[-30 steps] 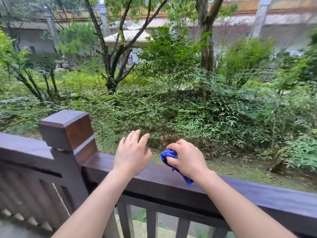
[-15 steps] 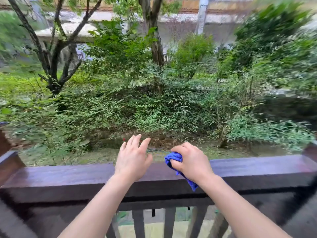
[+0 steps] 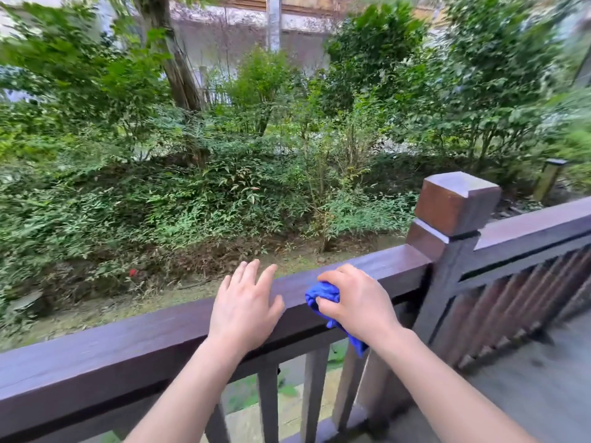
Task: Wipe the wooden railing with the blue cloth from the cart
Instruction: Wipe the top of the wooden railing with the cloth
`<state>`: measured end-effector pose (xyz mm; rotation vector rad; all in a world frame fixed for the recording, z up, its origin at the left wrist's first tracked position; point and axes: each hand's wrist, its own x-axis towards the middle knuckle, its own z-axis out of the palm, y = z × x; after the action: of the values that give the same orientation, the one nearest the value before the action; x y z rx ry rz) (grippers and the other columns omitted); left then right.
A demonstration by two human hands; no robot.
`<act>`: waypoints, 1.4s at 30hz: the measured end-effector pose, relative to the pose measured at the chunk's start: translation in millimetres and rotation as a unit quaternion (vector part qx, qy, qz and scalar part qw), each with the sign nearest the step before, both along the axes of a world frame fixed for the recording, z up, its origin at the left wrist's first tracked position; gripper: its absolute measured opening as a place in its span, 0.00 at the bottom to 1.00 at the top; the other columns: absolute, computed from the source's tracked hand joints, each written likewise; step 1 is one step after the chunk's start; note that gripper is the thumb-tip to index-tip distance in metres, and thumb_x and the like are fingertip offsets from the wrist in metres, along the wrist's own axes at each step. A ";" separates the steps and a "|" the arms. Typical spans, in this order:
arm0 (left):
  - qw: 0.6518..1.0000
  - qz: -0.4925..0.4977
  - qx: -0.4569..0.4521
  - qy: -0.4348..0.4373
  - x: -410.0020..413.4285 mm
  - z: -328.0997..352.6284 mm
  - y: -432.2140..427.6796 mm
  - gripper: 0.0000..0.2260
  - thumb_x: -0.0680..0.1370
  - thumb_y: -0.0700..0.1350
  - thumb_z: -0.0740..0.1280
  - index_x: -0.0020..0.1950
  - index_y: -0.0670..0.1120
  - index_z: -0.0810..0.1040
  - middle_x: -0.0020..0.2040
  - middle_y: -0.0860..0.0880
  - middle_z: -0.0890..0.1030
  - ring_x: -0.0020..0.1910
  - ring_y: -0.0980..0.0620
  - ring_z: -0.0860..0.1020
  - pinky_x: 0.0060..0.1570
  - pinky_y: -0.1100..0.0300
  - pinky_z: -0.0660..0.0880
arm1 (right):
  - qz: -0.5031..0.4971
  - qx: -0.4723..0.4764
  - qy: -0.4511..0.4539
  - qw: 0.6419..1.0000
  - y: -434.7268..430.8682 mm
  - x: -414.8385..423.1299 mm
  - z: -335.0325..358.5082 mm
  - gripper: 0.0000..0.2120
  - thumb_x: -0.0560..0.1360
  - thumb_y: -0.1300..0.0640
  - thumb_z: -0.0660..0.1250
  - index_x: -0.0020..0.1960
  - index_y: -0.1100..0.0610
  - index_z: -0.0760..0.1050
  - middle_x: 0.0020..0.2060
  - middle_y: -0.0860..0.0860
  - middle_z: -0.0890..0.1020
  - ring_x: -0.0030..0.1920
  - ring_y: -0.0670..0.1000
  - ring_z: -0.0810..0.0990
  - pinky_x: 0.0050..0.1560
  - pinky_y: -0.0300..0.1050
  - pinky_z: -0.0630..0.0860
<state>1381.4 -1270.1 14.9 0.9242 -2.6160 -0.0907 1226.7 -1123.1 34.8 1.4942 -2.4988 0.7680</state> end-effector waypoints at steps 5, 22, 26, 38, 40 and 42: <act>0.997 -0.079 0.007 -0.011 -65.1 -7.9 26.3 0.28 0.79 0.58 0.59 0.78 0.53 0.61 0.79 0.46 0.63 0.78 0.45 0.60 0.74 0.48 0.61 | -0.076 -0.005 -0.007 0.997 42.4 -44.9 -9.0 0.18 0.66 0.44 0.66 0.56 0.44 0.77 0.44 0.47 0.76 0.49 0.52 0.75 0.44 0.47 0.74; 0.925 -0.377 -0.001 -0.043 -240.9 -24.5 103.6 0.25 0.79 0.57 0.59 0.75 0.52 0.66 0.75 0.45 0.68 0.74 0.45 0.66 0.69 0.50 0.67 | -0.371 -0.015 -0.061 0.926 163.0 -120.5 -30.8 0.17 0.67 0.47 0.68 0.56 0.44 0.78 0.49 0.46 0.77 0.51 0.51 0.76 0.47 0.45 0.74; 0.905 -0.422 -0.001 -0.047 -284.6 -30.7 142.7 0.26 0.80 0.56 0.59 0.77 0.51 0.64 0.76 0.46 0.66 0.75 0.46 0.63 0.71 0.50 0.65 | -0.423 -0.020 -0.064 0.904 209.0 -148.9 -37.4 0.16 0.67 0.47 0.69 0.55 0.43 0.77 0.50 0.45 0.77 0.50 0.50 0.77 0.40 0.42 0.69; 0.888 -0.454 -0.019 -0.070 -453.0 -45.5 290.3 0.25 0.79 0.58 0.59 0.76 0.53 0.64 0.75 0.48 0.66 0.76 0.47 0.62 0.73 0.50 0.62 | -0.466 0.027 -0.066 0.882 365.7 -285.0 -50.8 0.16 0.67 0.44 0.66 0.55 0.42 0.76 0.50 0.46 0.77 0.49 0.53 0.78 0.41 0.43 0.70; 0.886 -0.457 -0.017 -0.073 -478.4 -48.0 313.1 0.26 0.79 0.58 0.59 0.76 0.53 0.64 0.75 0.47 0.66 0.75 0.46 0.63 0.73 0.50 0.63 | -0.468 0.039 -0.067 0.880 391.2 -307.4 -51.8 0.17 0.67 0.43 0.66 0.55 0.42 0.76 0.50 0.46 0.77 0.49 0.52 0.78 0.40 0.44 0.70; 0.882 -0.464 -0.017 -0.083 -502.6 -52.2 333.4 0.26 0.79 0.58 0.59 0.77 0.54 0.63 0.76 0.48 0.65 0.76 0.47 0.61 0.73 0.50 0.62 | -0.475 0.044 -0.070 0.876 414.1 -329.3 -54.2 0.17 0.68 0.44 0.66 0.56 0.42 0.76 0.50 0.46 0.77 0.51 0.52 0.77 0.41 0.44 0.70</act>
<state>878.8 -936.7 -37.3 -0.4244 -2.9552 -0.2090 897.4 -709.1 -19.4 0.0748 -2.8893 0.5635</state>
